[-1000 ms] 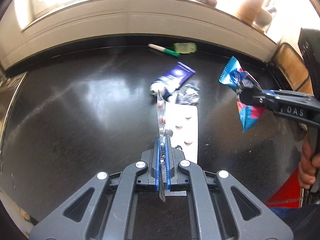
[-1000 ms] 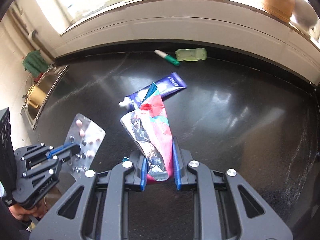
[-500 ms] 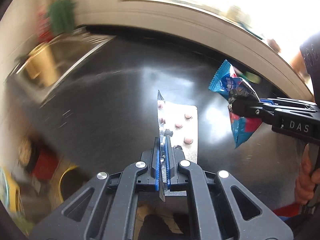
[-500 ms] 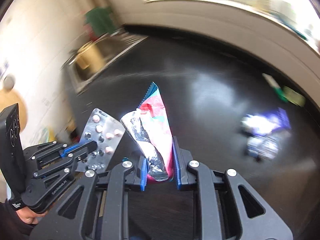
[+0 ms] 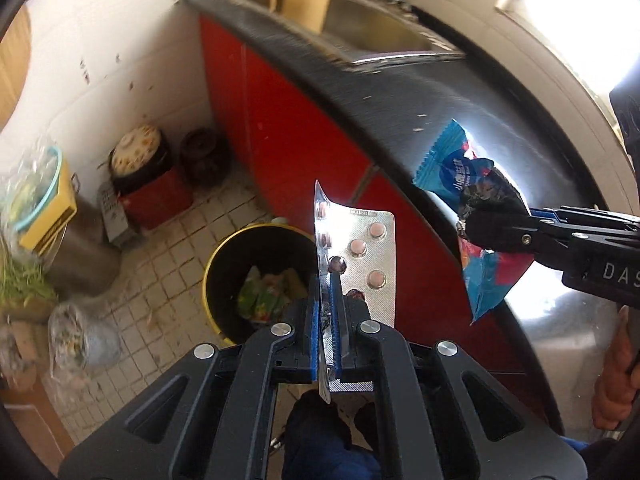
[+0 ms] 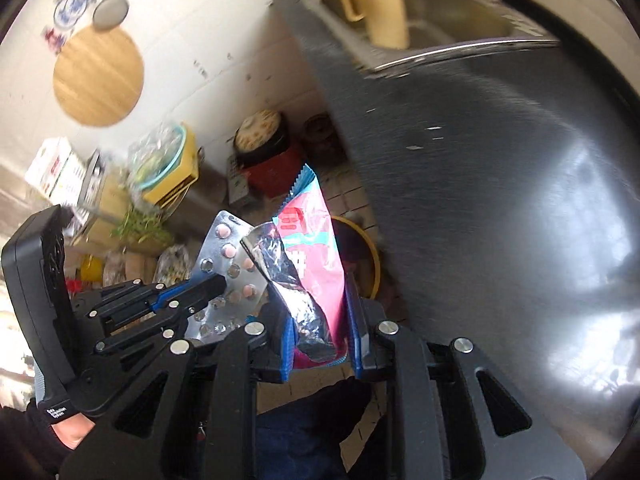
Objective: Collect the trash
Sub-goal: 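Carry the blister pack and wrapper with both tools over the bin, then open both tools to drop the blister pack and wrapper into the bin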
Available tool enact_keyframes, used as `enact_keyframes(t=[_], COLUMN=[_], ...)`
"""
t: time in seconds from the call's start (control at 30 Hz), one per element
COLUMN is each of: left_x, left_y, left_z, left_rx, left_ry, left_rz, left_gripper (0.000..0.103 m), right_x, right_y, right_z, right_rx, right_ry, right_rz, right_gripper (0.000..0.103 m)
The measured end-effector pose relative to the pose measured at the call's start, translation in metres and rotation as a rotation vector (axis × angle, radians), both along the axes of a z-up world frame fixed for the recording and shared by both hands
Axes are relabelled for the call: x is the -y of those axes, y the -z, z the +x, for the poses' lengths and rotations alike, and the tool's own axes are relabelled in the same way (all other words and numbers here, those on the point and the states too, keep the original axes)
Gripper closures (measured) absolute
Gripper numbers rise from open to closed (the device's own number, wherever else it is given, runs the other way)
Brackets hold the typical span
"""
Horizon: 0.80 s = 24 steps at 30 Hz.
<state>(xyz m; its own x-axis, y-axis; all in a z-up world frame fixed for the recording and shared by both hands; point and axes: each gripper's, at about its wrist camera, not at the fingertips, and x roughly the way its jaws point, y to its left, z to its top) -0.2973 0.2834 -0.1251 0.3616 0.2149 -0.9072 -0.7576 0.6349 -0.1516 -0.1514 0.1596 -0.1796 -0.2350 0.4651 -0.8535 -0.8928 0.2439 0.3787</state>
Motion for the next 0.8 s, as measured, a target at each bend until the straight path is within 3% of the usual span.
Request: enact_keyframes(t=[0.37,0.67,0.73,0.77,0.8], left_x=[-0.058,-0.072,-0.071,-0.072,-0.073], left_y=[0.103,0.143,0.145,0.146,0.149], left_z=[-0.042,-0.046,-0.045,-0.044,-0.044], left_rx=[-0.077,-0.079,-0.085,-0.084,-0.085], left_ry=[-0.121,-0.124,-0.125,-0.122,-0.119], left_rz=[-0.166,-0.235,-0.233,-0.241,-0.249], left_gripper=[0.099,0.098,0.098,0.098,0.098], right_x=[-0.090,-0.112,-0.115,-0.116,-0.116], right_y=[0.088,0.125,0.126,0.125,0.124], right_z=[-0.048,-0.062,-0.060,-0.060,-0.060], right_rx=[0.032,0.058,0.066,0.069,0.071], right_ry=[-0.108,-0.148,-0.150,-0.153,-0.155], right_rz=[-0.214,-0.292,-0.300,-0.296,-0.289], right_gripper=[0.081,0.080,0.061,0.043,0.032])
